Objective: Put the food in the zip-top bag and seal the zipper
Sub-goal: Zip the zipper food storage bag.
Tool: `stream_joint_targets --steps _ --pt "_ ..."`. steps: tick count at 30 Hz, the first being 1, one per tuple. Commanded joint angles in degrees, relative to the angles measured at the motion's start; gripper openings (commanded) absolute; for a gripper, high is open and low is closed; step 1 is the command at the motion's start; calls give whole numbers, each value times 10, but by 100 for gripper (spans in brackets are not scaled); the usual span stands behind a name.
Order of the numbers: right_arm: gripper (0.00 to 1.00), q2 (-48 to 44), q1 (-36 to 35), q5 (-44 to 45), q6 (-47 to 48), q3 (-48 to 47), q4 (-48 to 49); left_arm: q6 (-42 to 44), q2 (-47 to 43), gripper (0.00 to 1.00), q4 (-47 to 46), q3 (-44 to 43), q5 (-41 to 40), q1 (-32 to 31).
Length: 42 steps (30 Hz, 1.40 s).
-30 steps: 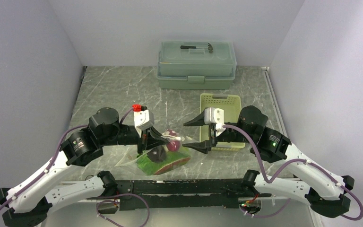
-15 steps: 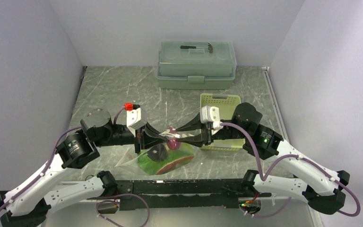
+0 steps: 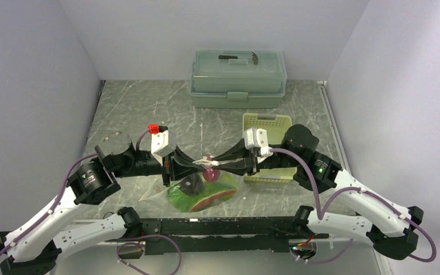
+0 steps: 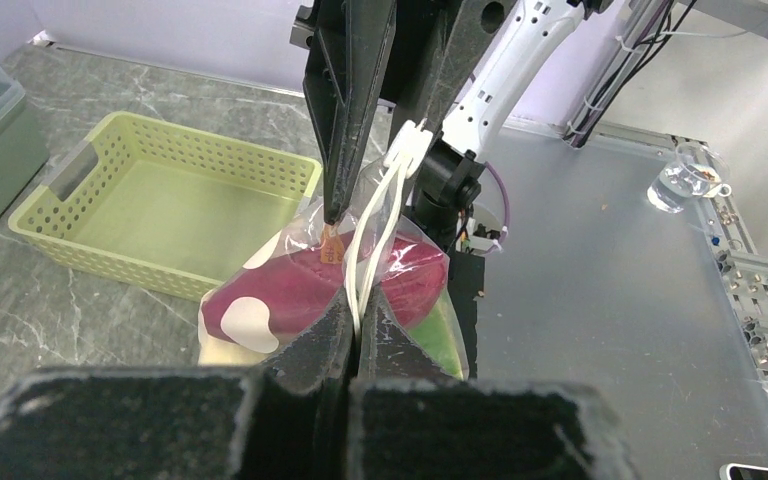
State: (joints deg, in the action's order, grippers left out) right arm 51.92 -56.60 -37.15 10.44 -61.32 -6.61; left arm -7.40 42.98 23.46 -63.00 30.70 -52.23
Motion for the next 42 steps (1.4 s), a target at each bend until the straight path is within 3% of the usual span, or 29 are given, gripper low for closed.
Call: stream_joint_targets --steps 1,5,6,13,15,18,26,31,42 --pt "21 6 1 -22 -7 -2 42 -10 -2 0 -52 -9 15 -2" --pt "8 10 1 -25 -7 -6 45 -9 1 0 -49 -10 18 -2" --pt "0 11 1 -24 -7 -8 45 -9 2 0 -48 -10 18 -2" --pt "0 21 1 -29 6 -42 -8 -1 7 0 -17 -14 -4 -2" --pt "0 26 1 -30 14 -55 -33 4 5 9 -6 -16 -17 -2" --pt "0 36 1 -30 14 -84 -76 15 2 32 8 -22 -24 -2" --pt "0 78 1 -30 14 -159 -202 46 17 51 72 -63 -24 -2" --pt "0 114 1 -30 14 -213 -288 56 19 55 61 -63 -33 -2" --pt "0 168 0 -30 14 -288 -380 41 41 55 34 -79 -23 -2"
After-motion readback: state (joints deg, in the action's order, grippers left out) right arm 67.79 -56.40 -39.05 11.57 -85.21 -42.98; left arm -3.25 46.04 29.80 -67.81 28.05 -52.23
